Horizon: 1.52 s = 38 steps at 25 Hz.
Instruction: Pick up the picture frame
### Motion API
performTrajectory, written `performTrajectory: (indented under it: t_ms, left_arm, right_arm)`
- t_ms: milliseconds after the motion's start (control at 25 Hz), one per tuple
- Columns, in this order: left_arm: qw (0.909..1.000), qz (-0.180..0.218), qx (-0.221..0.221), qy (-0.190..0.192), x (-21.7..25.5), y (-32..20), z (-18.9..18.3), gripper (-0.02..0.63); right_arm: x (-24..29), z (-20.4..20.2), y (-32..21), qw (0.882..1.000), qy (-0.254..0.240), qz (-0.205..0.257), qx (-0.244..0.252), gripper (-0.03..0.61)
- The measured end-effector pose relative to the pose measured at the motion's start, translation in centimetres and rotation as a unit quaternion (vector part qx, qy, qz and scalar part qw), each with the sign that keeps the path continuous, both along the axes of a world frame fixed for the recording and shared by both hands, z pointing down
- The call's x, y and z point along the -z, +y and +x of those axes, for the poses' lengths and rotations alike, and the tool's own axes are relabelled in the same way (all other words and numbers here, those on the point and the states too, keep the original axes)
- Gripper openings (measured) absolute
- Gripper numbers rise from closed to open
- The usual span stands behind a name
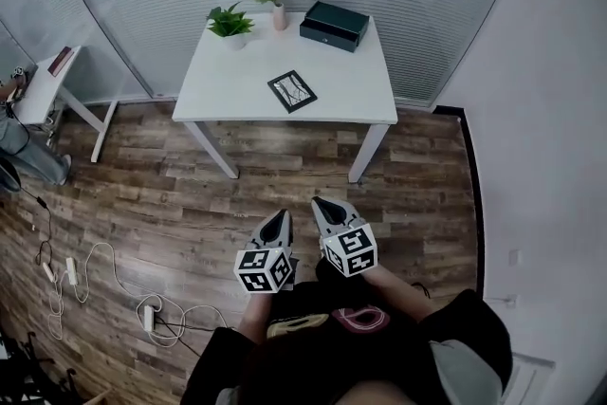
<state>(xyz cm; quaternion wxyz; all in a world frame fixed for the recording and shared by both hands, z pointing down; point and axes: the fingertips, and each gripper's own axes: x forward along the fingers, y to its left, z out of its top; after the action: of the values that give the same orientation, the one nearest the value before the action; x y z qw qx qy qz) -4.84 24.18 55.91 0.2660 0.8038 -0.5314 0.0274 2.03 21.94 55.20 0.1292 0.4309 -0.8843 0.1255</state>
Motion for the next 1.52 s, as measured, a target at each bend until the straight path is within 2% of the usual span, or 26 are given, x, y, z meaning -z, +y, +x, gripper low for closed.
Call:
performTrajectory:
  t_ms: [200,360,600,840,1280,1520]
  left_arm:
    - [0.9995,-0.013,0.030,-0.003,-0.2,-4.3,0.9,0.017]
    - [0.9994,-0.023,0.022,-0.015,-1.0,-7.0,2.8,0.017]
    - [0.9969,-0.050,0.061,0.000,-1.7,-11.2,4.7,0.017]
    - [0.9971,-0.052,0.056,-0.006,-2.2,-13.5,6.5,0.017]
    - [0.9947,-0.075,0.068,-0.015,-3.2,-16.5,5.4,0.017]
    - [0.9955,-0.079,0.051,-0.015,-3.8,-20.0,3.9,0.017]
  right_arm:
    - [-0.2,1.3,-5.1,1.000,0.000,-0.011,0.020,0.009]
    - [-0.6,2.3,-8.3,0.999,0.005,-0.017,0.040,0.009]
    - [-0.8,4.7,-12.7,0.998,0.007,-0.022,0.050,0.010]
    - [-1.9,5.9,-15.1,0.997,0.007,-0.037,0.061,0.009]
    - [-3.0,4.9,-17.2,0.996,0.005,-0.056,0.063,0.011]
    - [-3.4,4.3,-19.9,0.998,0.002,-0.061,0.024,0.009]
